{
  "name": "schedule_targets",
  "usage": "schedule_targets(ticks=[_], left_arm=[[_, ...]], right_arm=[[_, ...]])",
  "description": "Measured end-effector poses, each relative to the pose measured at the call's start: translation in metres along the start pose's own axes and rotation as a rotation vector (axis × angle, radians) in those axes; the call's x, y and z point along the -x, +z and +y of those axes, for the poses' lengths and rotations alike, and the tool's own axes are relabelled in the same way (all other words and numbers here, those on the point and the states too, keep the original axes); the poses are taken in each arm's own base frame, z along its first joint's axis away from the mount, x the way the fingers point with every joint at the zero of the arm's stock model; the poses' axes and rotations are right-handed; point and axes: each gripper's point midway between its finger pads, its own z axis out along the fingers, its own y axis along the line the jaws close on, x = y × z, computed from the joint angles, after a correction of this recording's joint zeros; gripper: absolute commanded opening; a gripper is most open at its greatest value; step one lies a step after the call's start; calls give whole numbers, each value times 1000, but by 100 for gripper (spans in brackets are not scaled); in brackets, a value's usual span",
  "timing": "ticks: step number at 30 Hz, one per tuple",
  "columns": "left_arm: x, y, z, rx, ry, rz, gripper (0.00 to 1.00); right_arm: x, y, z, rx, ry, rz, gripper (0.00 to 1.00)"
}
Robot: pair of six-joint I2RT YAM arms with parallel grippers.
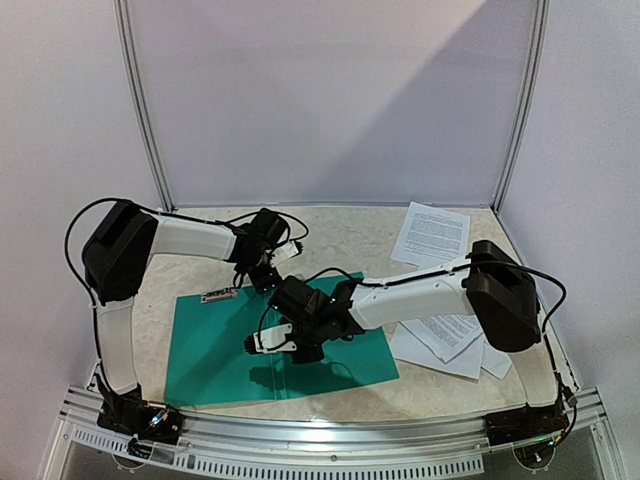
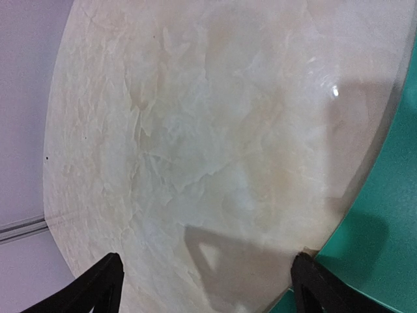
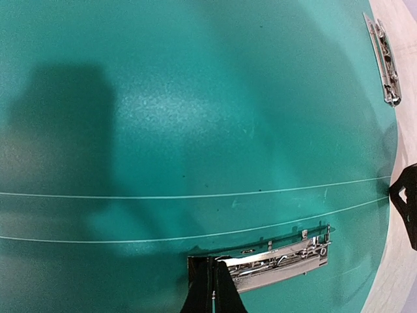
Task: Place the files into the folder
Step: Open the spring clip on the folder at the center of the board.
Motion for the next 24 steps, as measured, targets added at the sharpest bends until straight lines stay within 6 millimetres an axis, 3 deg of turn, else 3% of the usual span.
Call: schedule_targets(ticks=[10,24], left_arm=[[1,0,0,5,26,9,91],[1,0,-1,3,37,13,91]], right_arm=[[-3,-1,-4,-42,9,71,0],[-20,-22,-10,-23,5,165,0]])
